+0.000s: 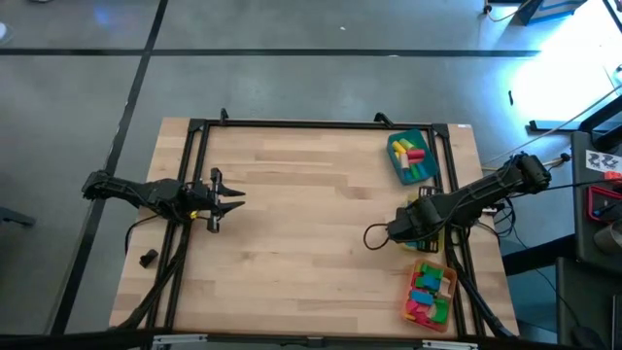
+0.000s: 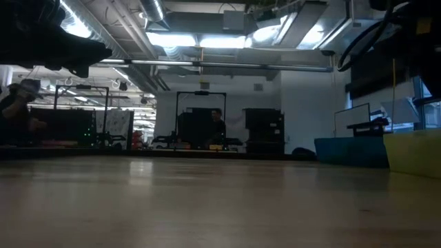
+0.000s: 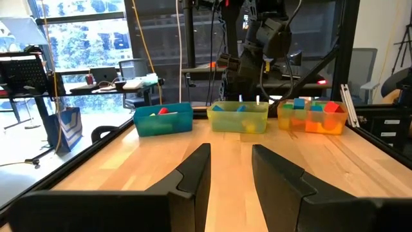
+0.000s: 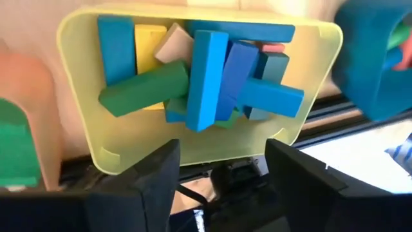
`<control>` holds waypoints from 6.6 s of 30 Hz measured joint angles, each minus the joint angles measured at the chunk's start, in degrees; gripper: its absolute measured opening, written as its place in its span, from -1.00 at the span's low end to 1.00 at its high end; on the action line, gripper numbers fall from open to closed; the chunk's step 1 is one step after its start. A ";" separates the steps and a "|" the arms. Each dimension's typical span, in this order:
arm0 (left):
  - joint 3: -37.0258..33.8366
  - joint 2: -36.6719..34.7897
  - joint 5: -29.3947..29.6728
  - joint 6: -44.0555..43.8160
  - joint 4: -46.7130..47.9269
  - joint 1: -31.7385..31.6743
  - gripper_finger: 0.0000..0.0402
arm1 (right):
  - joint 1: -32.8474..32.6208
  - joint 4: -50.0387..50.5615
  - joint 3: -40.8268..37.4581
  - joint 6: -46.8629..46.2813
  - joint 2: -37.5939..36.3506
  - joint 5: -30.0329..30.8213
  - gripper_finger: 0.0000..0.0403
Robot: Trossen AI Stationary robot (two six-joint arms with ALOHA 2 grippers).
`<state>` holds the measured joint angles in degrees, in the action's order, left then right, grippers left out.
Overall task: Sort blocks by size
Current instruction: Return to Home Position
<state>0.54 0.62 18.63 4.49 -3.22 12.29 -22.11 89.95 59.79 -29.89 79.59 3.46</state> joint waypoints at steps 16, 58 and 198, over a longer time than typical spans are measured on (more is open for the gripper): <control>0.00 0.00 0.00 -0.01 0.00 0.00 -0.50 | 0.00 -17.57 0.00 5.84 0.02 2.20 0.15; 0.00 0.00 0.00 0.00 0.00 0.00 -0.50 | 22.29 -67.58 -40.88 19.10 -66.71 0.83 0.15; 0.00 0.00 -0.02 0.00 0.00 0.00 -0.50 | 22.14 -86.79 -57.00 27.62 -78.95 -1.09 0.15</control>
<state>0.54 0.62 18.61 4.49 -3.22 12.29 0.03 3.16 2.79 -2.26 0.64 2.37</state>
